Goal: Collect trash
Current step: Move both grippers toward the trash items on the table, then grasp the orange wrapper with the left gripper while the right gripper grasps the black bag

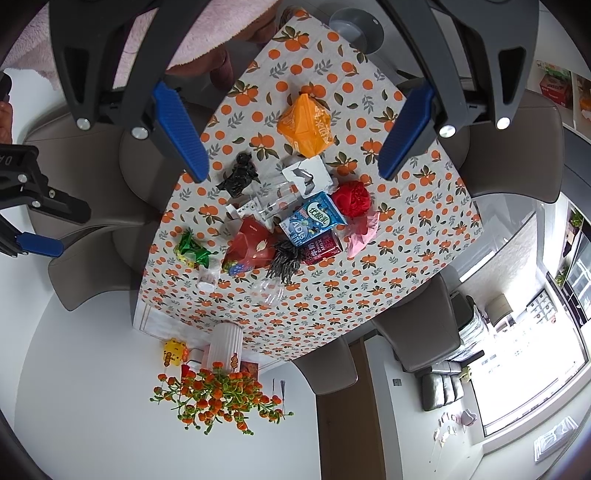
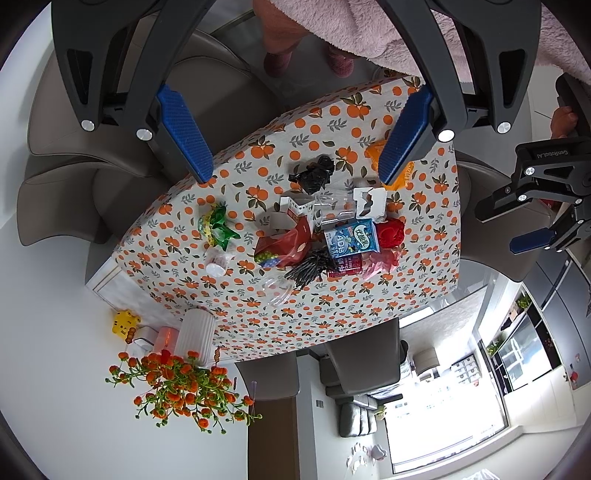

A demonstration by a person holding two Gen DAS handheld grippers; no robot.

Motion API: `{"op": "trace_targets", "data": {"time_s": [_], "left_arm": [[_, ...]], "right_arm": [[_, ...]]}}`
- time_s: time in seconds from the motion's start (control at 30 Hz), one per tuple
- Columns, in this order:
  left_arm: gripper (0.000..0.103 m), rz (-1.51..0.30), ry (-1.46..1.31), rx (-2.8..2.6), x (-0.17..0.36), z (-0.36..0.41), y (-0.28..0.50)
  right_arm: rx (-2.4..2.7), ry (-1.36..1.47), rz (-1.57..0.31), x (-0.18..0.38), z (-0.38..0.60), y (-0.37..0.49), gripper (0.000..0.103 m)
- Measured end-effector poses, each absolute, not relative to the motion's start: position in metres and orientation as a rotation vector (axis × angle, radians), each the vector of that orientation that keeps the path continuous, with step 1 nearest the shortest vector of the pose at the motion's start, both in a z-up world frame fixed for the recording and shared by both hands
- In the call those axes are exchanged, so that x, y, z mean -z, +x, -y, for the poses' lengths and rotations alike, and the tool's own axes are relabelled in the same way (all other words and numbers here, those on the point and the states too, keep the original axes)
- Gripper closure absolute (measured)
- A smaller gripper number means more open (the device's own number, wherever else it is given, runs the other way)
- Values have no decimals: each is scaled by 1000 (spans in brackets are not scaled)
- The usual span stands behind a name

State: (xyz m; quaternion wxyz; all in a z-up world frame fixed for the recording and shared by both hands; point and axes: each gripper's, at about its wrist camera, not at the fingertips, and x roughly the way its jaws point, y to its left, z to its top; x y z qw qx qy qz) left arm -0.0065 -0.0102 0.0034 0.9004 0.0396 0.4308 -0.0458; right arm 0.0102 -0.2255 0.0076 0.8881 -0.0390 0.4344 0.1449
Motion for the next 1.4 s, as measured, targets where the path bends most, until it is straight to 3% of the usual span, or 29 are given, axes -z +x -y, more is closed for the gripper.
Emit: {"op": "trace_targets", "data": {"time_s": [0.8,1.03,1.4], "left_arm": [[10,-918,15,-47,18,-11,-14],[10,-965,6,-148,59,-20,-16],[11,-1058,-90,-212,173,-26,8]], "right_arm": [[-390,-150,-920,20,205,38,15],[-452,-202,-948,56,193,59,15],[-535,-255,-1023,132,177,101,15]]}}
